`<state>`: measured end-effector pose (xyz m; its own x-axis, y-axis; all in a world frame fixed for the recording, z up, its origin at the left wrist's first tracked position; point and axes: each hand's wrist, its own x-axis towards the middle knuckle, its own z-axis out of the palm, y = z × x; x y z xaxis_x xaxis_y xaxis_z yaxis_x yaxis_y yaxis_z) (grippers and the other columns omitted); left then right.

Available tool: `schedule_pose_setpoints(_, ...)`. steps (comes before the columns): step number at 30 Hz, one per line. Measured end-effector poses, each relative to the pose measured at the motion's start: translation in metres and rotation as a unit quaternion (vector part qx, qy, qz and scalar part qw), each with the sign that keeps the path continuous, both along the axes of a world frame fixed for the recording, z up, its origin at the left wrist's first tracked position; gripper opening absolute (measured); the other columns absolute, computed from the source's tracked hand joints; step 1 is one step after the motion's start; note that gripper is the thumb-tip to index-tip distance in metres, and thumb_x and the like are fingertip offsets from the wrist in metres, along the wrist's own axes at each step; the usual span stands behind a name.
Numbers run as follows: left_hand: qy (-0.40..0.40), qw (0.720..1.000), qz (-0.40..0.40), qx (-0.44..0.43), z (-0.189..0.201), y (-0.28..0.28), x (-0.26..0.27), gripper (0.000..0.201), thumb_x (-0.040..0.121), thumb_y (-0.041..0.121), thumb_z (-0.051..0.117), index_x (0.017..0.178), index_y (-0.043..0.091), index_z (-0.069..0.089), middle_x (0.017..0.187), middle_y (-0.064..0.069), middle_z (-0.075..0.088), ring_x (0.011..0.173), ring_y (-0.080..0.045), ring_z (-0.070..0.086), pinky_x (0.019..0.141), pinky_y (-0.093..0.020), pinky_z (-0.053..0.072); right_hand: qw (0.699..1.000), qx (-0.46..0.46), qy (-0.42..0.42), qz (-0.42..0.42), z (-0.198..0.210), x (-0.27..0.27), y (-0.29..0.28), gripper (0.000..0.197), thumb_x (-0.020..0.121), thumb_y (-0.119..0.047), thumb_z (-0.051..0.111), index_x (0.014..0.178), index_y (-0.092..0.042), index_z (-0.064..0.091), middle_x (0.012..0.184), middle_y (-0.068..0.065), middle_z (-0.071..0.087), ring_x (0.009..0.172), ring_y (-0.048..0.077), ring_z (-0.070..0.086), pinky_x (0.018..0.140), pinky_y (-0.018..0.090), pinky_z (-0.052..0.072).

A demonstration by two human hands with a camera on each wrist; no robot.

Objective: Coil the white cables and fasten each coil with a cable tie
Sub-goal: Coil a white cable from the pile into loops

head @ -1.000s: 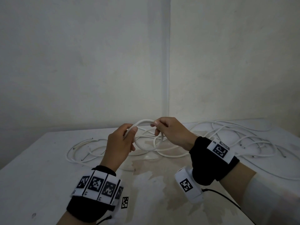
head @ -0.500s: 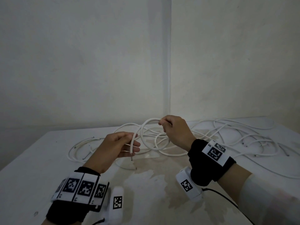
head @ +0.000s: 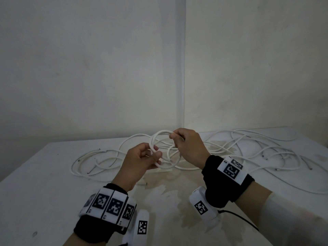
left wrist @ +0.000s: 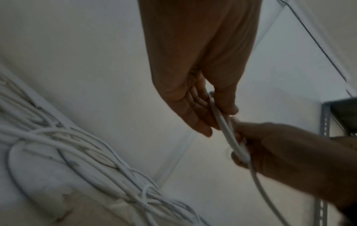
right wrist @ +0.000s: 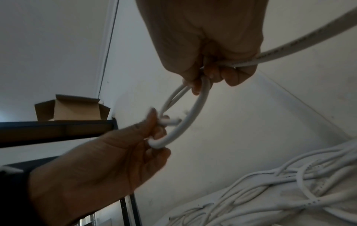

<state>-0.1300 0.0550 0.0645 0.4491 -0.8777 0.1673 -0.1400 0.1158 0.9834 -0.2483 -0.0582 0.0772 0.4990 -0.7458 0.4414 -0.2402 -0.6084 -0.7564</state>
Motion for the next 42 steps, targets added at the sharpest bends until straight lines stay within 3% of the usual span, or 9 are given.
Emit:
schedule_pose_setpoints(7,-0.268,0.946,0.177,-0.039,-0.004,-0.005,0.008,0.021,0.086,0.010,0.061,0.071,0.023,0.053,0.069,0.001,0.058,0.063,-0.016,0.059,0.064,-0.029,0.048,0.997,0.046,-0.003,0.055,0.011,-0.004,0.002,0.025,0.094,-0.016,0.050,0.087,0.003,0.064,0.057,-0.005,0.051,0.053,0.005,0.044,0.053,0.010,0.036)
schedule_pose_setpoints(10,-0.187,0.974,0.125,-0.031,-0.002,-0.007,0.006,0.020,0.088,0.007,0.055,0.072,0.019,0.055,0.074,0.002,0.064,0.067,-0.007,0.059,0.068,-0.021,0.045,0.995,0.073,-0.017,0.061,0.013,-0.008,-0.003,0.023,0.094,-0.015,0.050,0.088,0.001,0.065,0.058,-0.004,0.053,0.055,0.007,0.047,0.061,0.020,0.040)
schedule_pose_setpoints(14,-0.087,0.994,0.066,-0.015,0.003,-0.008,0.001,0.019,0.091,0.007,0.048,0.074,0.014,0.054,0.066,0.000,0.056,0.064,-0.004,0.054,0.069,-0.016,0.042,0.992,0.106,-0.023,0.061,0.009,-0.012,-0.008,0.022,0.094,-0.015,0.049,0.090,0.000,0.065,0.058,-0.003,0.056,0.044,-0.002,0.046,0.050,0.009,0.035)
schedule_pose_setpoints(20,0.005,1.000,0.021,-0.016,0.003,-0.010,-0.002,0.025,0.099,0.020,0.036,0.084,0.014,0.055,0.058,0.006,0.048,0.060,-0.005,0.059,0.088,-0.038,0.047,0.991,0.119,-0.029,0.055,0.006,-0.009,-0.011,0.022,0.095,-0.015,0.049,0.089,-0.002,0.065,0.059,-0.003,0.057,0.040,-0.004,0.044,0.049,0.008,0.034)
schedule_pose_setpoints(26,0.049,0.997,0.042,-0.046,0.005,-0.018,-0.006,0.030,0.100,0.019,0.031,0.077,0.010,0.048,0.052,0.007,0.044,0.046,-0.001,0.047,0.073,-0.028,0.047,0.990,0.118,-0.034,0.063,0.009,-0.008,-0.012,0.020,0.095,-0.016,0.047,0.083,-0.012,0.063,0.061,-0.004,0.059,0.044,0.002,0.042,0.050,0.012,0.034)
schedule_pose_setpoints(31,-0.016,0.996,0.062,-0.058,0.009,-0.021,-0.001,0.032,0.100,0.018,0.030,0.072,0.012,0.044,0.060,0.001,0.034,0.042,0.000,0.039,0.058,-0.017,0.046,0.986,0.120,-0.032,0.113,0.008,-0.016,-0.008,0.019,0.096,-0.017,0.046,0.087,-0.011,0.061,0.069,-0.001,0.063,0.041,0.000,0.039,0.046,0.011,0.034)
schedule_pose_setpoints(34,-0.036,0.995,0.075,-0.063,0.009,-0.019,0.007,0.033,0.100,0.019,0.031,0.071,0.012,0.043,0.053,0.006,0.036,0.040,0.001,0.040,0.063,-0.026,0.041,0.986,0.119,0.010,0.116,-0.001,-0.024,-0.011,0.020,0.096,-0.022,0.045,0.092,-0.009,0.060,0.065,-0.002,0.061,0.045,0.003,0.038,0.049,0.015,0.033)
schedule_pose_setpoints(38,-0.024,0.993,0.095,-0.071,0.012,-0.016,0.024,0.034,0.100,0.018,0.031,0.070,0.012,0.044,0.048,0.010,0.035,0.038,0.001,0.038,0.060,-0.028,0.038,0.992,0.015,0.117,0.050,-0.017,-0.044,-0.025,0.016,0.095,-0.027,0.048,0.081,-0.023,0.053,0.057,-0.009,0.048,0.051,0.005,0.038,0.056,0.022,0.032)
schedule_pose_setpoints(42,0.044,0.989,0.106,-0.092,0.018,-0.010,0.042,0.034,0.100,0.016,0.030,0.069,0.012,0.042,0.047,0.008,0.033,0.037,0.000,0.033,0.043,-0.014,0.039,0.975,-0.081,0.201,-0.043,-0.017,-0.072,-0.046,0.018,0.096,-0.030,0.044,0.100,-0.017,0.057,0.079,-0.003,0.059,0.076,0.021,0.054,0.070,0.030,0.035)
